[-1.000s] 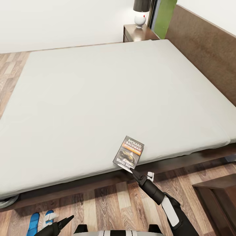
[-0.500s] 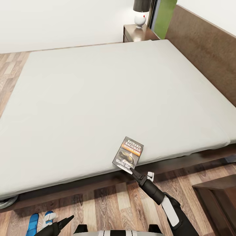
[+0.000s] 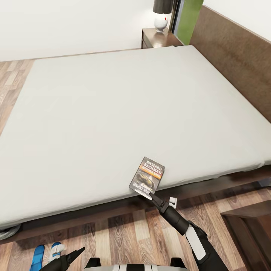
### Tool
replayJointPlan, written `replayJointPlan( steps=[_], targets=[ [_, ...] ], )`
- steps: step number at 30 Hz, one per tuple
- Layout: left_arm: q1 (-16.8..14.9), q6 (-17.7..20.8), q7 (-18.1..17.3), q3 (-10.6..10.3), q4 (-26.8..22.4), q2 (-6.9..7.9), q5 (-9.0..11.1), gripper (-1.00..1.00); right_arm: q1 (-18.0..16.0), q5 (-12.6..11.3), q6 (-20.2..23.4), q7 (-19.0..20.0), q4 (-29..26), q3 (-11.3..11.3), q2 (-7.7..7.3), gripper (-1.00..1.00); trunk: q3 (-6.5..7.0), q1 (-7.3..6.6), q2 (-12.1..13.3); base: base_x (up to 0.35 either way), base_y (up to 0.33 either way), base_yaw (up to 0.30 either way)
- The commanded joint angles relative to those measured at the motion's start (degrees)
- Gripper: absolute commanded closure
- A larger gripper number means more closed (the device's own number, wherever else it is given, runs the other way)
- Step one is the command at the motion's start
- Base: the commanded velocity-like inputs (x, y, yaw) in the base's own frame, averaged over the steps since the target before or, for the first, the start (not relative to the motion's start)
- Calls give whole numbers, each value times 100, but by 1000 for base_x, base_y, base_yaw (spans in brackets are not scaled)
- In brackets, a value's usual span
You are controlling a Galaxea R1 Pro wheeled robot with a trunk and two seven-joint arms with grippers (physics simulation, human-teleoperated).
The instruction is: In the bedroom, move the book from the bed onto either nightstand, and place the two sandals side by side next to the bed.
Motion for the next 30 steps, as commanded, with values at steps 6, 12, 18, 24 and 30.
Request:
replayJointPlan(
  steps=[6, 12, 18, 24, 30],
  targets=[
    [-3, -45, -9, -52, 8, 2, 54, -100, -2, -12, 49, 14, 0, -17, 6, -100, -38, 44, -82, 0, 0, 0],
    [-3, -45, -9, -52, 7, 2, 54, -100, -2, -14, 49, 14, 0, -17, 4, -100, -146, 175, -322, 0, 0, 0],
    [-3, -45, -10, -44, 7, 2, 54, -100, -2, -12, 49, 14, 0, -17, 5, -100, -200, 241, -443, 0, 0, 0],
    [-3, -43, -13, -43, 8, 2, 54, -100, -2, -11, 49, 14, 0, -17, 4, -100, -200, 241, -443, 1, 0, 0],
    [-3, -44, -9, -43, 11, 2, 54, -100, -2, -15, 49, 14, 0, -17, 6, -100, -200, 241, -443, 132, 0, 0]
  ],
)
